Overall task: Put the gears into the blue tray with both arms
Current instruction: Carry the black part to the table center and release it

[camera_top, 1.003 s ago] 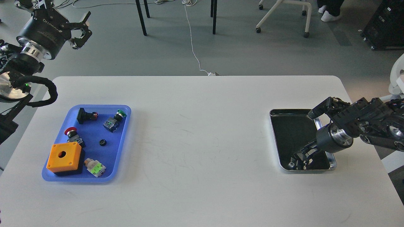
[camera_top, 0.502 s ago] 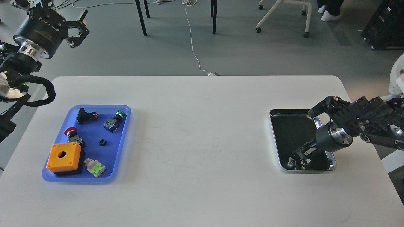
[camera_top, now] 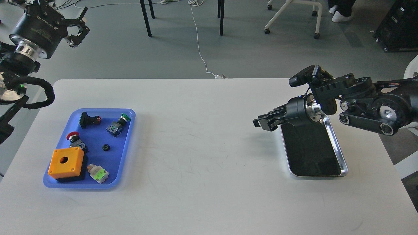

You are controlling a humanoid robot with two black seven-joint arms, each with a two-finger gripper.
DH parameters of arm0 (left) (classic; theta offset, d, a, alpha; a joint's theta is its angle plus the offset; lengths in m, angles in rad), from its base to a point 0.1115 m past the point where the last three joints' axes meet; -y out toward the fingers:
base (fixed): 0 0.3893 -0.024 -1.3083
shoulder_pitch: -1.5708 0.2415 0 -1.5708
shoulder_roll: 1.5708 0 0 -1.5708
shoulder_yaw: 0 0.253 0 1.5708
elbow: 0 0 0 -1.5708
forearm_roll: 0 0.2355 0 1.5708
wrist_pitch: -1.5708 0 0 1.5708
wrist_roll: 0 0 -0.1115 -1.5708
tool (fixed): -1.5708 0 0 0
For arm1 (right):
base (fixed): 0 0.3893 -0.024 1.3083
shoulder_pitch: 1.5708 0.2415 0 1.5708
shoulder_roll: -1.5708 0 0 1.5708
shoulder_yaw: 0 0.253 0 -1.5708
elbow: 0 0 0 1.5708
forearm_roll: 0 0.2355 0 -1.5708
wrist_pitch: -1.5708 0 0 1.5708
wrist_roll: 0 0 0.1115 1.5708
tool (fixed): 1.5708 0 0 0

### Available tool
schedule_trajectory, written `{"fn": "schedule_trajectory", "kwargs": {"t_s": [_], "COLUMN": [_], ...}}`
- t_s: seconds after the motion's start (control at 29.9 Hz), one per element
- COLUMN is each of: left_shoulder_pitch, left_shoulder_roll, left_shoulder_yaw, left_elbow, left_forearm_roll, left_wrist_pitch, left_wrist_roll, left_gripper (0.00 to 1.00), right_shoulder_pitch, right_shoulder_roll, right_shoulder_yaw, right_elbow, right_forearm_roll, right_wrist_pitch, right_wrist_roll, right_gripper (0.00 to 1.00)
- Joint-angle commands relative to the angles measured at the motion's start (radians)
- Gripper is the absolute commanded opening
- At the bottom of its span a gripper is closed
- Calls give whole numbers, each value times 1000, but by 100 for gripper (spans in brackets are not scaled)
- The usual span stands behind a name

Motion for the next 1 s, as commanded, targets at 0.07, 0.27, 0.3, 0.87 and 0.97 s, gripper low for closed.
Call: {"fn": "schedule_trajectory", "kwargs": {"t_s": [0.07, 0.27, 0.3, 0.87, 0.97], "left_shoulder_pitch": [2, 10, 10, 10, 8], "left_shoulder_roll": [0, 0, 0, 5, 6], "left_shoulder_yaw": [0, 0, 0, 0, 0], "left_elbow": [0, 0, 0, 0, 0], "left_forearm_roll": [2, 2, 0, 0, 0], "left_wrist_pitch": [0, 0, 0, 0, 0], "left_wrist_roll": [0, -5, -8, -8, -8], "left_gripper": [98, 98, 98, 98, 98], "right_shoulder_pitch": [-56, -119, -133, -282, -300], "right_shoulder_roll": [118, 288, 316, 410, 410], "right_shoulder_yaw": [4, 38, 42, 43, 43], "right_elbow": [-29, -121, -137, -369, -363], "right_forearm_roll": [-5, -5, -5, -3, -3], "right_wrist_pitch": [-143, -213, -223, -301, -301], "right_wrist_roll": [0, 0, 0, 0, 0], "right_gripper": [19, 19, 19, 21, 21]}}
